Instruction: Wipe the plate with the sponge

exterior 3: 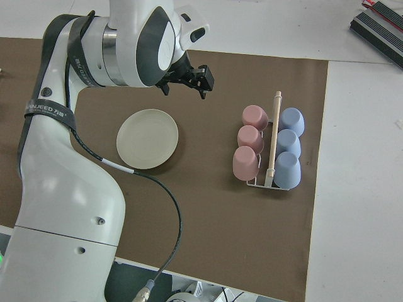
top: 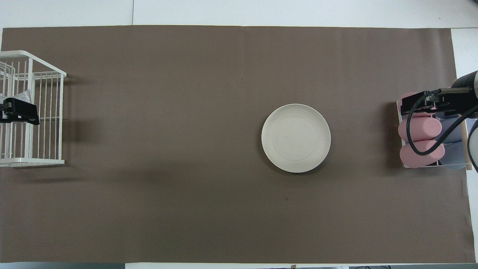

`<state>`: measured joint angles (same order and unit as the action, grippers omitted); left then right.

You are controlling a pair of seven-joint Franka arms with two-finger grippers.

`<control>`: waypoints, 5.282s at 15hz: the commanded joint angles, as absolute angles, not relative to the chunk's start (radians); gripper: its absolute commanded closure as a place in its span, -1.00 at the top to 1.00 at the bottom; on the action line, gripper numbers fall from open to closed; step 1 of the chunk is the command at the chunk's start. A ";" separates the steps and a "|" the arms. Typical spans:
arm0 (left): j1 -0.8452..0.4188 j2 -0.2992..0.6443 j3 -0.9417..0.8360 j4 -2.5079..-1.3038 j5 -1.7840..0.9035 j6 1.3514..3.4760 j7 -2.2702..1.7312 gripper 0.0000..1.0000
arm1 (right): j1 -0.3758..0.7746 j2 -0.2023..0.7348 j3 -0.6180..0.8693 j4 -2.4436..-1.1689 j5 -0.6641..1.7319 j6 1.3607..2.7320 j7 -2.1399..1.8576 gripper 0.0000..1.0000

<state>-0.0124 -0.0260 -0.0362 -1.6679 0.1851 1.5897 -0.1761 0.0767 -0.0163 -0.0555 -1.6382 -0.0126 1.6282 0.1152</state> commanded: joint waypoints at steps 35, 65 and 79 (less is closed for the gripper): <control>-0.094 0.256 -0.031 -1.501 0.499 1.605 -0.454 -1.00 | 0.537 0.060 -0.021 -1.460 0.090 1.400 1.724 1.00; 0.035 -0.058 -0.026 -2.161 -1.223 1.444 0.534 -1.00 | 0.785 0.198 -0.015 -1.485 0.164 1.791 2.160 1.00; 0.008 -0.074 -0.026 -2.195 -1.281 1.427 0.560 -1.00 | 0.796 0.141 -0.015 -1.664 0.247 2.088 2.161 1.00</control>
<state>0.0160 -0.0424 -0.0391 -2.1558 -1.2600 1.4351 0.5437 0.7963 0.1777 -0.0183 -1.6142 0.2130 2.0494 2.1756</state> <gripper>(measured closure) 0.965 0.000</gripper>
